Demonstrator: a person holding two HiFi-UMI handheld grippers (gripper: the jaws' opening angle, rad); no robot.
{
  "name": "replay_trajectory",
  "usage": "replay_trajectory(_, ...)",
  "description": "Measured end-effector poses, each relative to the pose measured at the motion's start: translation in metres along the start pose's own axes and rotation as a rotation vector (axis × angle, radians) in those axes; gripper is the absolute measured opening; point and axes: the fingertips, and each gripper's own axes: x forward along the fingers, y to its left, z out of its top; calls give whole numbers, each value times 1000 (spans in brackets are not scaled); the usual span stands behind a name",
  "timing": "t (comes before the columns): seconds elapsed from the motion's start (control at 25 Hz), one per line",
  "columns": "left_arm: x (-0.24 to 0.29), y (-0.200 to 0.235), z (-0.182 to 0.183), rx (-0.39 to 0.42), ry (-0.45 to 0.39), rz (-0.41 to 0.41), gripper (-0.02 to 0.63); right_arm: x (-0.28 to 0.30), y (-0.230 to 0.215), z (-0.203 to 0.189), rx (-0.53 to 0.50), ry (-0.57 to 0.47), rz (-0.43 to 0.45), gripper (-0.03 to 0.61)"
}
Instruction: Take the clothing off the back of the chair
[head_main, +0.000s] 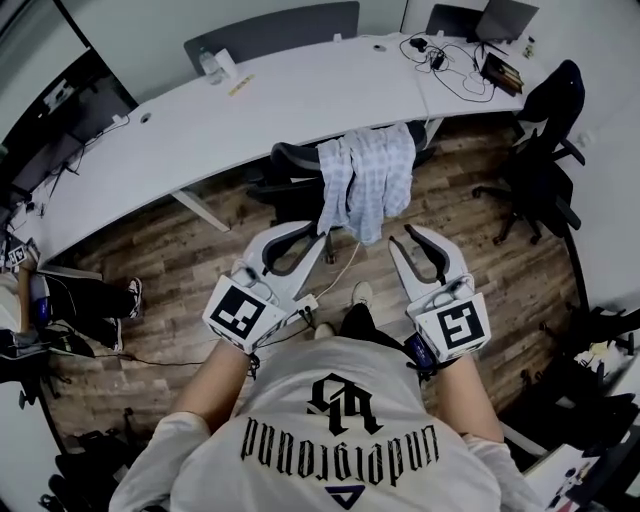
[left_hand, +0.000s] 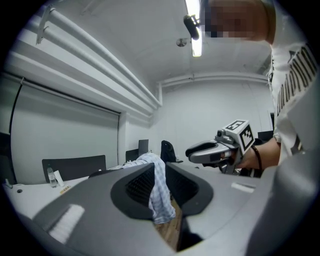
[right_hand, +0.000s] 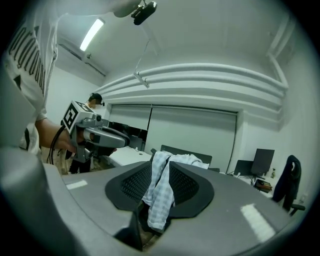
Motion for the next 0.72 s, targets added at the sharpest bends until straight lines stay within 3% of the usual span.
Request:
replay_trajectory(0.24,23,16,-18,-43,30,12,114,25,-31,-1,19,-29,8,125)
replay_trajectory(0.72,76,41,-64,-186,146,51,339,74,-79,-39,147,47,102,284)
